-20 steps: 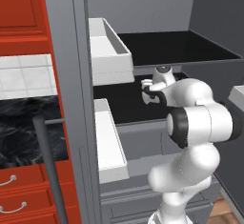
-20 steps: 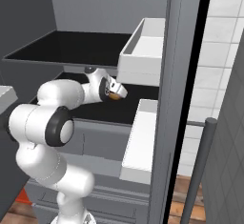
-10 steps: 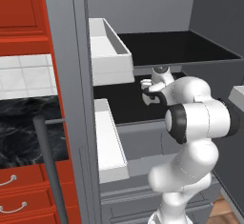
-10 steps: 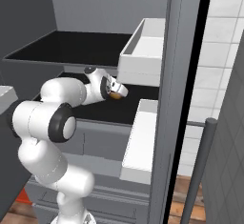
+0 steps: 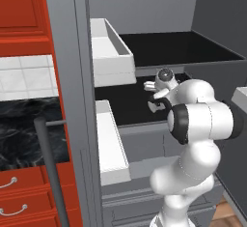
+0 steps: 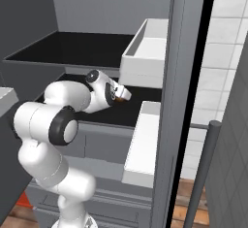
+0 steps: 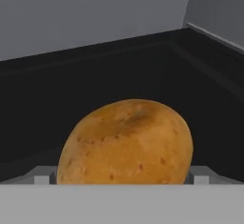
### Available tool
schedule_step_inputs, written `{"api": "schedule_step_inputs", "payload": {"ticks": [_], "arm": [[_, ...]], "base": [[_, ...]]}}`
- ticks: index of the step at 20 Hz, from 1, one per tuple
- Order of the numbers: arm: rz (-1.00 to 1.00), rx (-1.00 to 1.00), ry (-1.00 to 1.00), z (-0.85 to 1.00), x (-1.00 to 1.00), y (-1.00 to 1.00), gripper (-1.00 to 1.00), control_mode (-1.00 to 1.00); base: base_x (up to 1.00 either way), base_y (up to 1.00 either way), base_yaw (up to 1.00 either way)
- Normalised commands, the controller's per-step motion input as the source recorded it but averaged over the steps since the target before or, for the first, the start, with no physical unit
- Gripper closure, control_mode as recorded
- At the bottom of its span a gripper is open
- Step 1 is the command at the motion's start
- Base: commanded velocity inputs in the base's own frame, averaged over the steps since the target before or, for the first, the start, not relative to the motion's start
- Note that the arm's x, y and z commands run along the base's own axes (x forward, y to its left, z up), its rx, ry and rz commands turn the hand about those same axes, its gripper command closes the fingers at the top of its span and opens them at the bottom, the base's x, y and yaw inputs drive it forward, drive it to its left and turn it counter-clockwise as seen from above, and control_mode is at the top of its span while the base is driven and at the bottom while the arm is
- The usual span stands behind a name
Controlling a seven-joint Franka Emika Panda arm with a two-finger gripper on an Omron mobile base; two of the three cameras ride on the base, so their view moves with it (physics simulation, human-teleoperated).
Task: Gather the onion and potato from the fridge and place them on a tray on the dining counter. Then gather the steak and fish from the fridge and place them on the other tray.
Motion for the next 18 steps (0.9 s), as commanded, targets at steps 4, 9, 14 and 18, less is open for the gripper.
{"api": "schedule_step_inputs", "payload": {"ticks": [4,9,14,18], "arm": [[0.00,-0.03,-0.20,-0.44,-0.60,-0.02,1.00,-1.00],[0.00,0.00,0.01,0.00,-0.70,0.00,1.00,-1.00],[0.00,0.00,0.11,0.17,-0.74,0.00,1.00,-1.00],[0.00,0.00,0.17,0.39,-0.82,-0.06,1.00,-1.00]], "base": [[0.00,0.00,0.00],[0.00,0.00,0.00],[0.00,0.00,0.00],[0.00,0.00,0.00]]}}
